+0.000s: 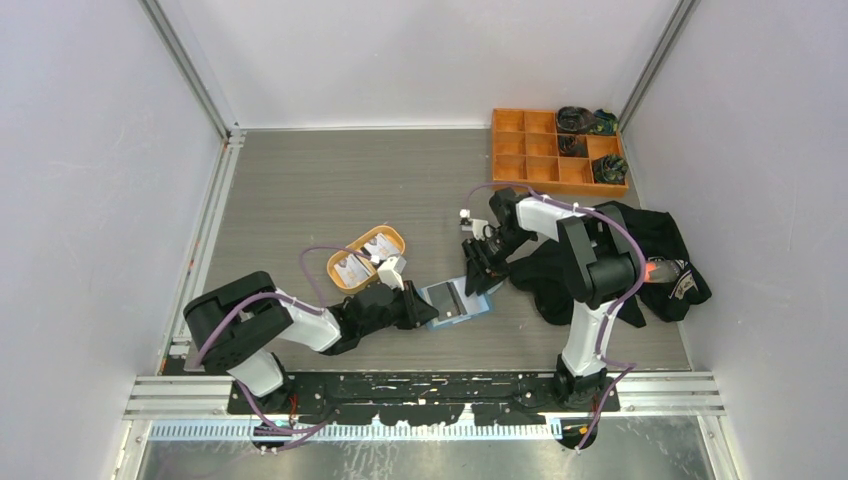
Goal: Put the credit cards into the card holder
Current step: Turn over the card holder at the center of the board, then pick up the credit card from the storage box.
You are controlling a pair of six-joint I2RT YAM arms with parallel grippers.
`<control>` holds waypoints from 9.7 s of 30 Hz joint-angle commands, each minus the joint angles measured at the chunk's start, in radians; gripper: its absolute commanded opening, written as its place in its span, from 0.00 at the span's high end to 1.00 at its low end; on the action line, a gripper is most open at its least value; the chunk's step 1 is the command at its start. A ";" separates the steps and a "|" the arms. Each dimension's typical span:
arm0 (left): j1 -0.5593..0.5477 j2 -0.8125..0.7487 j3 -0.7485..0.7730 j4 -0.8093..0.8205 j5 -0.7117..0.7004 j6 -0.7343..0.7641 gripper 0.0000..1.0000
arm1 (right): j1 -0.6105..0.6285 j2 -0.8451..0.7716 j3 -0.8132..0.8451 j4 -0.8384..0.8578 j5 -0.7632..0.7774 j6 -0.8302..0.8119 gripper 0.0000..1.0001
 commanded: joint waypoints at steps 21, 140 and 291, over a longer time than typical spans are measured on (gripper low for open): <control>-0.003 0.002 0.019 -0.069 -0.043 0.011 0.92 | -0.015 -0.027 -0.001 0.098 0.080 0.132 0.53; -0.003 -0.007 0.020 -0.075 -0.032 0.010 0.88 | -0.008 -0.035 0.056 -0.031 -0.285 -0.010 0.61; 0.486 -0.099 0.285 -0.515 -0.086 -0.249 0.60 | 0.040 -0.483 -0.088 0.411 -0.180 0.029 0.00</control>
